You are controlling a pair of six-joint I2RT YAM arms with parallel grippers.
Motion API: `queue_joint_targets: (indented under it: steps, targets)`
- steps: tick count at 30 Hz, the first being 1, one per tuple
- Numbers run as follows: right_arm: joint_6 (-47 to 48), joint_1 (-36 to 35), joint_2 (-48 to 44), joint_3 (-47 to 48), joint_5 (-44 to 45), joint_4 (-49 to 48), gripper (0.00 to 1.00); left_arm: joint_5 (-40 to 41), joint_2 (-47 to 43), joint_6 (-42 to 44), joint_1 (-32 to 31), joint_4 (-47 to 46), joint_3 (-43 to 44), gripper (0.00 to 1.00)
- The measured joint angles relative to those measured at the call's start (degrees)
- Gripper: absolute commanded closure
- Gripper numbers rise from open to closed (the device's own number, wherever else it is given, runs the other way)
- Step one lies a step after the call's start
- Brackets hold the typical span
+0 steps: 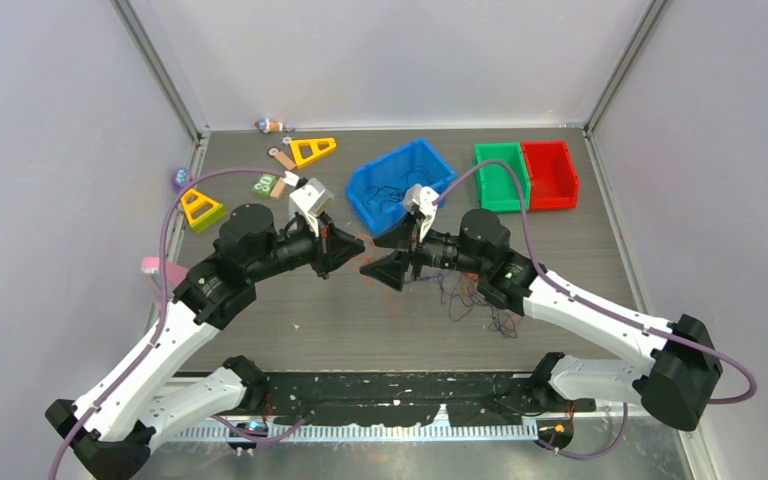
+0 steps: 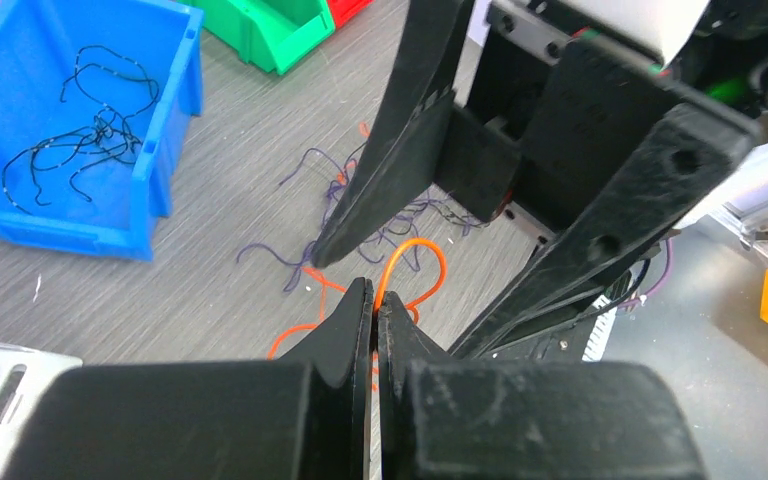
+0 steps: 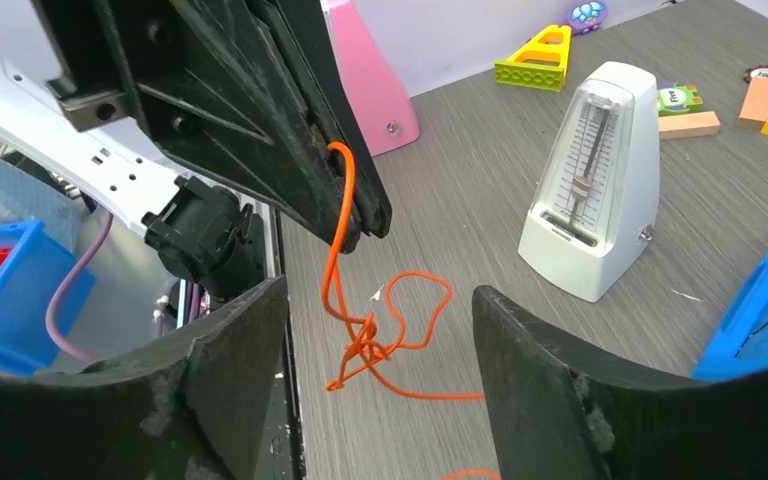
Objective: Untangle the cables
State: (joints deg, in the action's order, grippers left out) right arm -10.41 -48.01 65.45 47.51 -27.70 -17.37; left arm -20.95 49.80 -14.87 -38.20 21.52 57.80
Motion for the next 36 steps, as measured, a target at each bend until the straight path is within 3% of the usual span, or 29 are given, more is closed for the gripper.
queue_joint_targets:
  steps: [4, 6, 7, 9, 11, 16, 19, 26, 36]
  targets:
    - [0.31, -1.01, 2.47, 0.66, 0.04, -0.28, 0.48, -0.61, 0.00, -0.52, -0.07, -0.94, 0.02, 1.00]
    - [0.39, -1.38, 3.06, 0.81, 0.02, -0.48, 0.67, -0.76, 0.00, -0.96, -0.07, -1.60, 0.02, 1.00]
    - [0.46, -1.44, 3.21, 0.83, 0.04, -0.68, 0.81, -0.79, -0.02, -1.14, -0.07, -1.86, 0.02, 1.00]
    - [0.68, -1.60, 3.34, 0.83, 0.09, -0.96, 0.93, -0.90, -0.02, -1.31, -0.07, -2.21, 0.02, 0.99]
    - [0.13, -1.68, 3.56, 0.83, 0.22, -1.46, 0.94, -0.90, -0.02, -1.42, -0.07, -2.51, 0.02, 0.84]
    - [-0.63, -1.75, 3.58, 0.83, 2.38, -2.19, 0.95, -0.39, -0.22, -1.66, -0.07, -2.75, 0.00, 0.24]
    - [-0.74, -1.75, 3.58, 1.40, 5.77, -0.92, 0.95, 1.42, -1.22, -2.19, -0.09, -2.78, -0.11, 0.02]
    - [-0.52, 1.31, 2.80, 6.71, 16.31, 6.82, 0.95, 8.81, -7.21, -2.75, -0.09, -2.54, -2.19, 0.00]
    - [-2.34, 22.40, 2.56, 21.24, 22.69, 18.80, 0.95, 15.96, -12.85, -3.17, -0.09, -4.96, -11.13, 0.01]
